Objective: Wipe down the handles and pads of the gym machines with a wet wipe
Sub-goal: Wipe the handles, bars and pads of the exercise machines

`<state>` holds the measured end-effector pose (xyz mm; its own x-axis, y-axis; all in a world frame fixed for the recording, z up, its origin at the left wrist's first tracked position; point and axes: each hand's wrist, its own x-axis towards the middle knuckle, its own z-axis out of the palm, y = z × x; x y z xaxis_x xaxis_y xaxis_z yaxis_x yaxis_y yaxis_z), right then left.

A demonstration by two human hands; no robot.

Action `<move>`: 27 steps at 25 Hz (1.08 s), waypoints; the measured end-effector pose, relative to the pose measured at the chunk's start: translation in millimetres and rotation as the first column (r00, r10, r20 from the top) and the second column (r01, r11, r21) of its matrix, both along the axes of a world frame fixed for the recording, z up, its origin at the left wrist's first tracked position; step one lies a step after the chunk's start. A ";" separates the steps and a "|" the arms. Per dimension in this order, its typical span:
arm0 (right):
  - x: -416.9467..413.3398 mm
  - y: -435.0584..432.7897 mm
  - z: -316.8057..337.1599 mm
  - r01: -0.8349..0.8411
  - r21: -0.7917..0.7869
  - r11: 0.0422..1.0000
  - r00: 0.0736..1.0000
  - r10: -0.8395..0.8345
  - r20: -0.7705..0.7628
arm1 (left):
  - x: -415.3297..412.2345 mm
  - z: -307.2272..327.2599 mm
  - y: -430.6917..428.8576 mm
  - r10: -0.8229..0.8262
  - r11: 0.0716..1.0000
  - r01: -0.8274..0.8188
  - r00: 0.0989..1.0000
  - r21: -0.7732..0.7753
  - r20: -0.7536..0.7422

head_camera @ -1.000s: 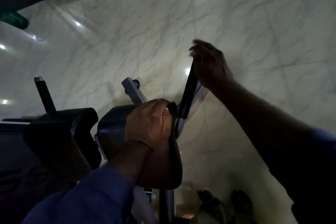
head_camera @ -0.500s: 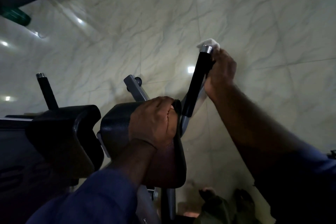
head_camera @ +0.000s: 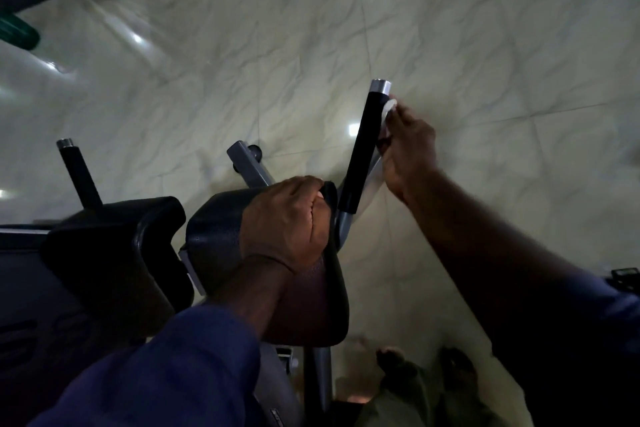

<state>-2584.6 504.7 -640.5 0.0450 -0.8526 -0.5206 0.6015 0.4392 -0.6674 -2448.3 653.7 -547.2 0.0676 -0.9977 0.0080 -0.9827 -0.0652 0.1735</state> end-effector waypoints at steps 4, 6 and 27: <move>-2.7 110.2 -30.4 -0.205 -0.042 0.978 0.977 0.207 0.049 | -1.9 0.8 -0.9 -0.014 0.999 0.014 1.000 -0.040 0.005; -6.6 118.1 -40.9 -0.222 -0.024 0.975 0.973 0.223 0.056 | -2.1 0.3 -0.2 -0.021 0.998 0.021 1.000 -0.063 0.009; 0.1 93.0 -29.6 -0.294 0.031 0.955 0.929 0.278 0.245 | -4.7 -1.6 0.8 -0.011 0.992 0.014 1.000 -0.126 0.029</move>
